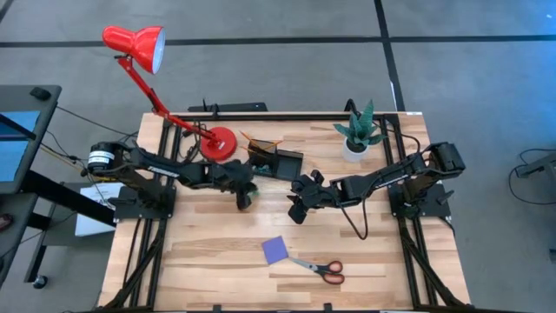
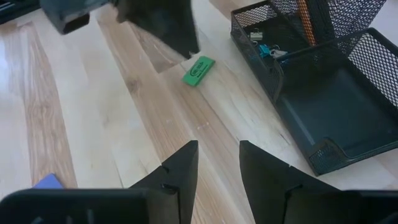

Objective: Pick and place office supplies into organizer
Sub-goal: Put the green eraser into the black desk organizer

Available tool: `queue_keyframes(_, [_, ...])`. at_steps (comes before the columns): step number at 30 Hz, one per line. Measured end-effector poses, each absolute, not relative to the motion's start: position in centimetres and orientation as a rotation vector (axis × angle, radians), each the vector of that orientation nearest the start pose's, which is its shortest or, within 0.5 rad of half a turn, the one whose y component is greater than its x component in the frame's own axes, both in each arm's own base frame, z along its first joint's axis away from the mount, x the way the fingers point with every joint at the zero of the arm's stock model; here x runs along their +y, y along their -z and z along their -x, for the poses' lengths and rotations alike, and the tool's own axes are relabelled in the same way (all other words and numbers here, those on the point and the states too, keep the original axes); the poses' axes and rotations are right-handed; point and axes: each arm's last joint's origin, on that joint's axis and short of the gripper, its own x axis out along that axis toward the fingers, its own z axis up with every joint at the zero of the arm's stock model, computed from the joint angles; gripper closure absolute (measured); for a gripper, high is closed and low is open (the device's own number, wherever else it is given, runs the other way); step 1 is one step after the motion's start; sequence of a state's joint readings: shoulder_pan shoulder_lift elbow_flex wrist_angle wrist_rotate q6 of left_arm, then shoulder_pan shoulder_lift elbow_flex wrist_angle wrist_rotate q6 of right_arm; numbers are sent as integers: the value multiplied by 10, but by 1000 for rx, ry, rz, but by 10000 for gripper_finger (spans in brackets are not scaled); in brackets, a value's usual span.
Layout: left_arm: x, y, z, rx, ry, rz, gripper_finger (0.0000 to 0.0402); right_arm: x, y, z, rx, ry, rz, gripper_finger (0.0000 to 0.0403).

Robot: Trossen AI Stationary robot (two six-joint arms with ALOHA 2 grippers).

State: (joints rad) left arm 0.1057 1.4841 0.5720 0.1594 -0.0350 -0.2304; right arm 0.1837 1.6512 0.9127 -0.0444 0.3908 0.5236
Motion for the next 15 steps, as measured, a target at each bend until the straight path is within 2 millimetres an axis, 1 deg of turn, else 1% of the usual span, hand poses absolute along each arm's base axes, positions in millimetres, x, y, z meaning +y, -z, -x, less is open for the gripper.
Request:
queue_keyframes(5, [18,-137,-259,805,-289,248,295,49,-179,-326,676,386,-275,290])
queue_keyframes(10, [9,-132,-262,816,-271,231,219,49,-179,-326,676,385,-275,290])
queue_keyframes(12, [8,-127,-264,820,-280,220,192,49,-180,-327,671,384,-277,290])
queue_keyframes(15, [8,-115,-267,837,-319,208,160,49,-180,-327,668,383,-278,290])
